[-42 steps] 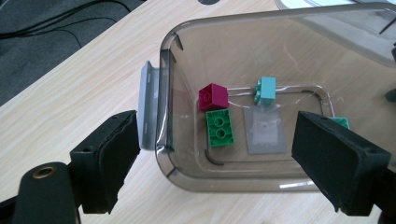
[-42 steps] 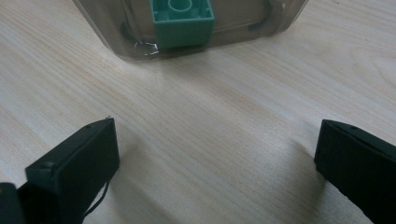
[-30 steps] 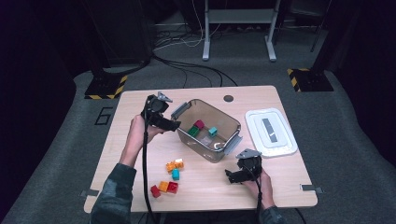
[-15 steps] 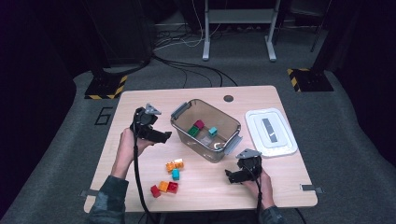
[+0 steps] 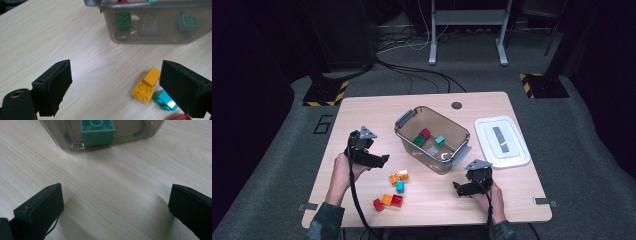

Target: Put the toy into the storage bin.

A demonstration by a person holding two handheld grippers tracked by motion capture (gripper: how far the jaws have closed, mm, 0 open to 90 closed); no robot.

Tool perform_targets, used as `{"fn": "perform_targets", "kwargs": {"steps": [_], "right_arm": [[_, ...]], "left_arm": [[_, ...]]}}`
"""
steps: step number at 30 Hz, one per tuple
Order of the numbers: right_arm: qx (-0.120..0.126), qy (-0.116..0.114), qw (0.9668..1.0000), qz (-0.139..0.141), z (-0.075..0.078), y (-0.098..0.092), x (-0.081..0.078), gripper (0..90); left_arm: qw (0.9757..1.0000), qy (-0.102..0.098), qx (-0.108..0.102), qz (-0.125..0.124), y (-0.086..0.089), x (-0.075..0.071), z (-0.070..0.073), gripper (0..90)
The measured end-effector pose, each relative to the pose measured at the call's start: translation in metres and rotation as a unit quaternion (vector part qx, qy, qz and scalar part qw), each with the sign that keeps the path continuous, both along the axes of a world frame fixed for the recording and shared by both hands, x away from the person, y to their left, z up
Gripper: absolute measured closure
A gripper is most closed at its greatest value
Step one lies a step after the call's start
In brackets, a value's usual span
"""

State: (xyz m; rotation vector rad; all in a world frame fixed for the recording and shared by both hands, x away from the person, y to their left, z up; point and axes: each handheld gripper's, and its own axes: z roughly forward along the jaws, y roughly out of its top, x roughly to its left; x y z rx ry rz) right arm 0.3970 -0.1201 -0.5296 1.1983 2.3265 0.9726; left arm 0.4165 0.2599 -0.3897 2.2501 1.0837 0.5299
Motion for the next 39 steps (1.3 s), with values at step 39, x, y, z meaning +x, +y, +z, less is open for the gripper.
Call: {"fn": "perform_targets", "kwargs": {"steps": [39], "right_arm": [[0.001,0.001,1.0000,-0.003,0.000,0.001,0.000,0.0]], "left_arm": [[0.9966,0.082,-0.009,-0.007,0.015,-0.073,-0.090,1.1]]}}
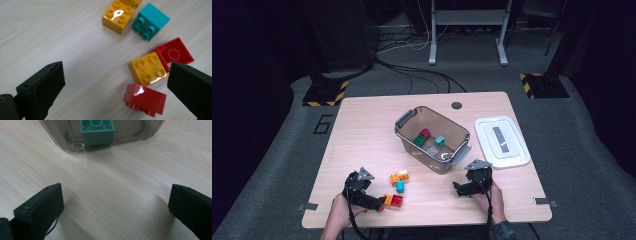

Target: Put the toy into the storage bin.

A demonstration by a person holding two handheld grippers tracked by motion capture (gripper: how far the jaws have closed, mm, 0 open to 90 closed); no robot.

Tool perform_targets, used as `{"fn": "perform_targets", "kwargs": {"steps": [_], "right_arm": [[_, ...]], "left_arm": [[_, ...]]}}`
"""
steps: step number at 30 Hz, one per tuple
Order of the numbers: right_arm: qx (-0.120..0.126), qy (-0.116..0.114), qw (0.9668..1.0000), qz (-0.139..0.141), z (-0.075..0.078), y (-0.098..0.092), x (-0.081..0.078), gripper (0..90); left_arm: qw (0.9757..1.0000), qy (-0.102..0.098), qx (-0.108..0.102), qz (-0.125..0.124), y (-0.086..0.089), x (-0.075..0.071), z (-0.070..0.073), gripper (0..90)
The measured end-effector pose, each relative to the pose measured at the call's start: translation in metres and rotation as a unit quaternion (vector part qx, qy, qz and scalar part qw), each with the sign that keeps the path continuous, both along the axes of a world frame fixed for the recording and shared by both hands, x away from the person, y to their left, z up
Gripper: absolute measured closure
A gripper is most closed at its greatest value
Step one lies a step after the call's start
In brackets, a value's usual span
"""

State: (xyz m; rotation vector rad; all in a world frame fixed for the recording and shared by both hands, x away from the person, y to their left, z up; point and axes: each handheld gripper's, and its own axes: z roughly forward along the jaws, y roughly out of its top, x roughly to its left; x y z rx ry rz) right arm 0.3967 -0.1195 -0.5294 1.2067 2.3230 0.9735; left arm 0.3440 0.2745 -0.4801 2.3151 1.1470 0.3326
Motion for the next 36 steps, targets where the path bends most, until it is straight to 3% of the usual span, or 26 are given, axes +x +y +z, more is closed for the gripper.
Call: {"fn": "perform_targets", "kwargs": {"steps": [4,8,11,15,20,28,36], "right_arm": [[-0.002,-0.002,1.0000,0.002,0.000,0.000,0.000,0.0],[-0.002,-0.002,1.0000,0.002,0.000,0.000,0.000,0.0],[-0.002,-0.002,1.0000,0.003,0.000,0.000,0.000,0.0],[-0.002,-0.002,1.0000,0.003,0.000,-0.001,0.000,0.0],[-0.002,-0.002,1.0000,0.003,0.000,-0.001,0.000,0.0],[0.000,0.000,1.0000,0.000,0.000,0.000,0.000,0.0],[0.000,0.000,1.0000,0.000,0.000,0.000,0.000,0.0]], "left_arm": [[0.9999,0.007,0.007,-0.004,0.001,-0.006,-0.006,2.3],[0.9999,0.010,0.010,-0.008,0.001,-0.012,-0.012,13.7],[0.9998,0.011,0.013,-0.004,0.000,-0.014,-0.016,16.7],[0.9998,0.009,0.016,0.001,0.002,-0.013,-0.019,32.2],[0.9996,0.008,0.025,0.011,0.003,-0.010,-0.021,44.6],[0.9998,0.000,0.007,0.019,0.008,-0.008,-0.023,56.0],[0.9997,-0.004,-0.001,0.023,0.010,-0.001,-0.022,58.2]]}}
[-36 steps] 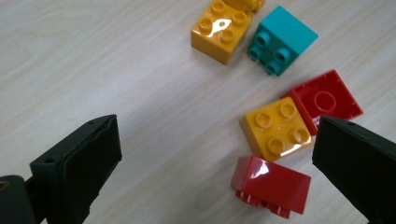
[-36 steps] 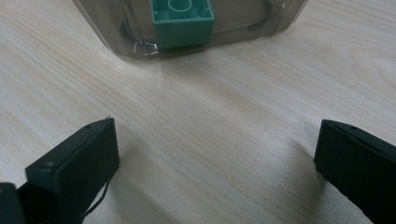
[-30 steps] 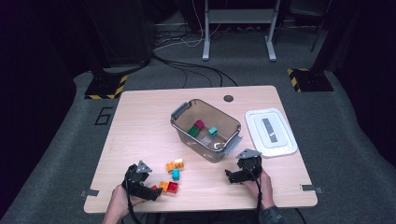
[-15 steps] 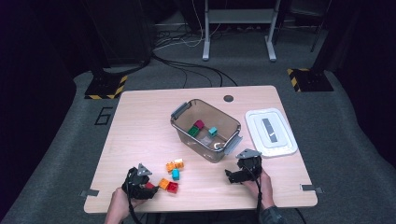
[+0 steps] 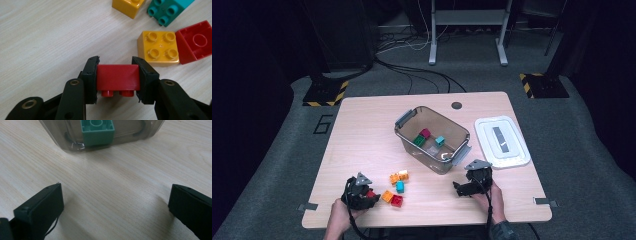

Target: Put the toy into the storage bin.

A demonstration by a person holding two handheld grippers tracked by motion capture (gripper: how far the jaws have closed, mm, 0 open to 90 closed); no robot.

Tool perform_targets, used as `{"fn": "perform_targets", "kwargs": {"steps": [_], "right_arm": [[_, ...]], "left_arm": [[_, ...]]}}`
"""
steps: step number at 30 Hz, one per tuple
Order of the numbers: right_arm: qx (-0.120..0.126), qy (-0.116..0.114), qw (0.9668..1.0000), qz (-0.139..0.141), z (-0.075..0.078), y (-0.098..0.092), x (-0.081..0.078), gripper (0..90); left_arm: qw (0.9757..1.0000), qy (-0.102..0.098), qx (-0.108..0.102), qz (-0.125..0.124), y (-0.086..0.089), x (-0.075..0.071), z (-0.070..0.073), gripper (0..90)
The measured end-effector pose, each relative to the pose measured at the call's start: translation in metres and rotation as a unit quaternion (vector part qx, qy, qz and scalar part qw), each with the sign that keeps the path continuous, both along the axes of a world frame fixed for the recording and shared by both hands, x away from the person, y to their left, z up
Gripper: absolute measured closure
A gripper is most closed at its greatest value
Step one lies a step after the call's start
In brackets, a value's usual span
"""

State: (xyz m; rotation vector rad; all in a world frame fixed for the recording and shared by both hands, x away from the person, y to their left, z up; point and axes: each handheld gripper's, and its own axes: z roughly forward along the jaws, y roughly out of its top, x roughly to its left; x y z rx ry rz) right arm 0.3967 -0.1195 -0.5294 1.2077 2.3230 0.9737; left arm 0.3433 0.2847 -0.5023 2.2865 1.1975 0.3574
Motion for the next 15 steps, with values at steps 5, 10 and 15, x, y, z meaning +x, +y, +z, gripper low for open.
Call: {"fn": "perform_targets", "kwargs": {"steps": [5,10,15], "right_arm": [[-0.002,-0.002,1.0000,0.003,0.000,-0.001,0.000,0.0],[0.000,0.000,1.0000,0.000,0.000,0.000,0.000,0.0],[-0.003,-0.003,1.0000,0.005,0.000,-0.001,0.000,0.0]], "left_arm": [[1.0000,-0.007,-0.004,0.001,-0.003,0.006,0.006,58.2],[0.9999,-0.013,-0.003,-0.004,-0.007,0.013,0.013,58.2],[0.9998,-0.020,-0.003,-0.008,-0.011,0.018,0.020,58.2]]}}
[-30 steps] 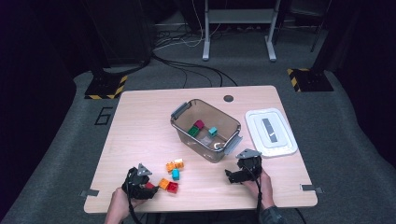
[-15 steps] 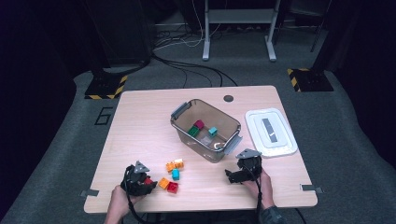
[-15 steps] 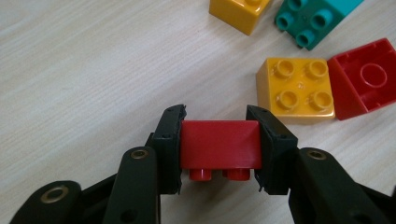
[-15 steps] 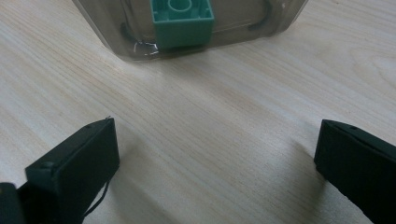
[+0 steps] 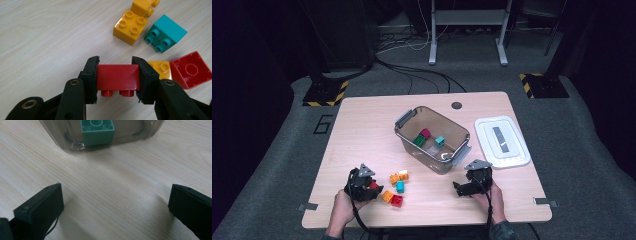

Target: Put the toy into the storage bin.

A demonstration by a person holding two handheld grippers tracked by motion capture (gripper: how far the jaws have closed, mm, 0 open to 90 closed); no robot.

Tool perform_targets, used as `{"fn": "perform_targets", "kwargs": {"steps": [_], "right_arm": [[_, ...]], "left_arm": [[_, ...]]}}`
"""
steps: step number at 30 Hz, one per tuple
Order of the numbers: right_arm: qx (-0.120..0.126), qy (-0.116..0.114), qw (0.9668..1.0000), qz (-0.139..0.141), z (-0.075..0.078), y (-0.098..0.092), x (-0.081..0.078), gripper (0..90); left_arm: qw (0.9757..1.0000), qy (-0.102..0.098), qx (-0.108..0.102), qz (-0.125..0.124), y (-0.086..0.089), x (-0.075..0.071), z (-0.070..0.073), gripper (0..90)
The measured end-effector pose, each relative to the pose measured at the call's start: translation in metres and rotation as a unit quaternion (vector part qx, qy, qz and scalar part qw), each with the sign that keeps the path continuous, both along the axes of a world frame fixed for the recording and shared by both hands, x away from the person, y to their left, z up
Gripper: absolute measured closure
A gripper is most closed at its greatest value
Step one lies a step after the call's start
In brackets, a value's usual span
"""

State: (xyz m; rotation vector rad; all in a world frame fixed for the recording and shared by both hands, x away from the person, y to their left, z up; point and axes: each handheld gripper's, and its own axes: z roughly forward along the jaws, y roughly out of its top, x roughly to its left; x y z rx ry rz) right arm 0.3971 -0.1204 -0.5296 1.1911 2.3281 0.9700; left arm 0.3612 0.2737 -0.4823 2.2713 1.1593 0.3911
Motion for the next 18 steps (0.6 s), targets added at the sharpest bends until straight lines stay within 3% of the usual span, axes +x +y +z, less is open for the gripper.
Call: {"fn": "perform_targets", "kwargs": {"steps": [18], "right_arm": [[0.003,0.003,1.0000,-0.005,0.000,0.001,0.000,0.0]], "left_arm": [[0.9995,-0.031,0.001,-0.011,-0.009,0.020,0.030,58.3]]}}
